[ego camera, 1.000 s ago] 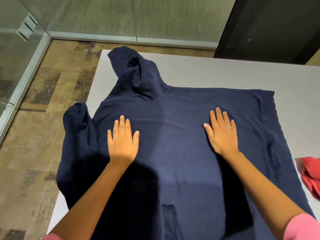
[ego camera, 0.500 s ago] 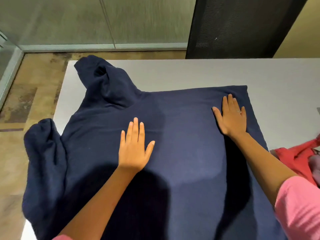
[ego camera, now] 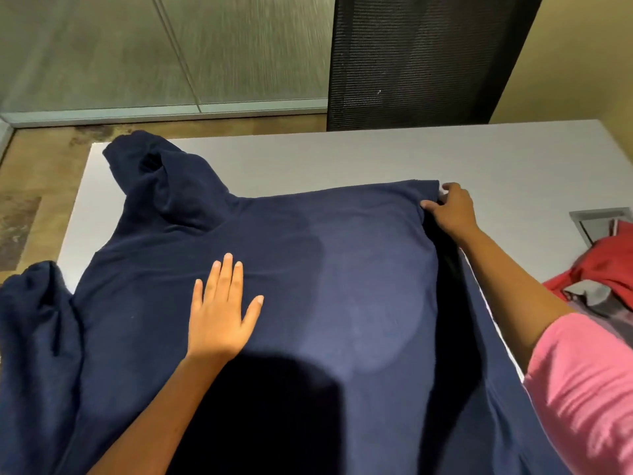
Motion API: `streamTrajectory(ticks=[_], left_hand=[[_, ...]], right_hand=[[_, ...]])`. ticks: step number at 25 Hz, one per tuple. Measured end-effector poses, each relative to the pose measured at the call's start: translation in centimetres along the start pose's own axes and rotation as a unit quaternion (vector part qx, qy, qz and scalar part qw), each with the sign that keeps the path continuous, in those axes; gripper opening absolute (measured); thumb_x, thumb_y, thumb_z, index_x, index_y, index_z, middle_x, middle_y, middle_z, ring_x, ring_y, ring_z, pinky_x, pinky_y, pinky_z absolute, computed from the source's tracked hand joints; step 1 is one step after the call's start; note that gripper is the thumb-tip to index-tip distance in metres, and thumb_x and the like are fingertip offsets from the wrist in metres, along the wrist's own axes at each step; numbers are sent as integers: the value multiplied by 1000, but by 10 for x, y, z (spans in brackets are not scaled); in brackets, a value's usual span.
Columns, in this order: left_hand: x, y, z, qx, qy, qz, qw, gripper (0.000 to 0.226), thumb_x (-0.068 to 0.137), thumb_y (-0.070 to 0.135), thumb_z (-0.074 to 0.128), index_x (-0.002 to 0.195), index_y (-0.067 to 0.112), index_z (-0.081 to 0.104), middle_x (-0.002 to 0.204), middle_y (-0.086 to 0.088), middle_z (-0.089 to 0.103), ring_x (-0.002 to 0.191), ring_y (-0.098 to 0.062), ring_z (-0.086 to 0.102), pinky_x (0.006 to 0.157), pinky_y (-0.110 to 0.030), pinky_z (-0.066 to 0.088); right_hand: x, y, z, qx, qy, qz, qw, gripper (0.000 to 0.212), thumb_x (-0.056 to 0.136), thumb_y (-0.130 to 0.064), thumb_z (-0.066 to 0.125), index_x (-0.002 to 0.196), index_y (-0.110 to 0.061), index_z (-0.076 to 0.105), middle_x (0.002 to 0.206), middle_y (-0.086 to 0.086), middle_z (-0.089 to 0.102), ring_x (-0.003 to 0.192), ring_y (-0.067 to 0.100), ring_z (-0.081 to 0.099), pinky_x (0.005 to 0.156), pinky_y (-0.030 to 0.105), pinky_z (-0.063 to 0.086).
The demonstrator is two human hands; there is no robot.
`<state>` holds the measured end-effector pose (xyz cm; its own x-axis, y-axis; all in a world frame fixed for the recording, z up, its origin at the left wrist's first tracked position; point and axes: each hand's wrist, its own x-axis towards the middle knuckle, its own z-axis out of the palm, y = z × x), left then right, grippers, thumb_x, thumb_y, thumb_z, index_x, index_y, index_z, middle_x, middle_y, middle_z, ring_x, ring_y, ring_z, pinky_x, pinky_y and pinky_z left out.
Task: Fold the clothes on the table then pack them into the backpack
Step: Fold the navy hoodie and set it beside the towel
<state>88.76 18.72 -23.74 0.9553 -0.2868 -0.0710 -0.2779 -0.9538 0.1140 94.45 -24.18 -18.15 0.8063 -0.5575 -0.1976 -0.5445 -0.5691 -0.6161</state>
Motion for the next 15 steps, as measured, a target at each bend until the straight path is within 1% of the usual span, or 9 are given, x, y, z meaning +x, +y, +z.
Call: streamTrajectory(ticks=[2,4,7,9,10,12,13,14,15], left_hand=[[0,1,-1,-3,6,-1,1000,74,94,56,21,150,8,25,160,-5,14,147,-23,14,116,-49,17],[-1,1,-2,-8,5,-2,1000,74,94,56,21,151,9,24,161,-3,12,148,-21,11,117,-48,14],[-2,2,-4,-11,5,1,1000,73,94,56,21,151,11,23,161,0,9,148,-20,6,117,-46,12],[-2,2,-5,-11,4,4,1000,72,94,55,21,151,11,23,161,1,8,148,-20,6,117,-46,12],[-2,1,-5,-11,4,5,1000,72,94,55,21,151,11,24,160,1,8,148,-19,6,117,-46,12],[-2,1,-5,-11,2,5,1000,72,94,55,21,151,11,24,161,2,8,148,-19,5,117,-46,12],[-2,1,-5,-10,2,4,1000,72,94,55,21,151,11,24,161,2,8,148,-18,4,117,-46,11],[-2,1,-5,-10,2,4,1000,72,94,55,21,151,11,24,161,2,8,148,-18,4,117,-46,11],[-2,1,-5,-10,2,3,1000,72,94,55,21,151,12,24,161,2,8,148,-17,4,117,-46,11]], right_hand=[[12,-3,-11,26,-33,24,999,24,83,-17,71,100,-4,62,99,13,60,91,26,55,76,28,41],[19,-6,-19,40,-30,25,998,14,78,-14,74,83,-6,64,85,9,61,79,21,55,66,26,43],[25,-13,-25,46,3,25,999,10,74,-11,70,78,-3,66,68,6,59,56,12,54,49,19,42],[28,-16,-27,36,12,20,999,9,74,-6,67,79,1,67,64,8,61,44,8,56,47,18,47],[31,-15,-26,17,16,15,1000,10,75,-5,66,81,3,68,65,12,63,45,10,59,50,21,51],[36,-13,-24,-39,11,-1,999,14,78,-5,64,83,6,70,77,21,68,60,22,61,64,32,54],[37,-13,-23,-62,0,-2,998,17,79,-7,64,84,8,69,80,23,68,67,25,59,67,35,53],[38,-13,-22,-68,-18,7,997,19,79,-10,66,82,9,68,79,22,67,69,26,57,66,35,51],[36,-15,-22,-60,-39,27,997,23,79,-14,70,78,8,65,73,19,64,67,27,56,60,32,48]])
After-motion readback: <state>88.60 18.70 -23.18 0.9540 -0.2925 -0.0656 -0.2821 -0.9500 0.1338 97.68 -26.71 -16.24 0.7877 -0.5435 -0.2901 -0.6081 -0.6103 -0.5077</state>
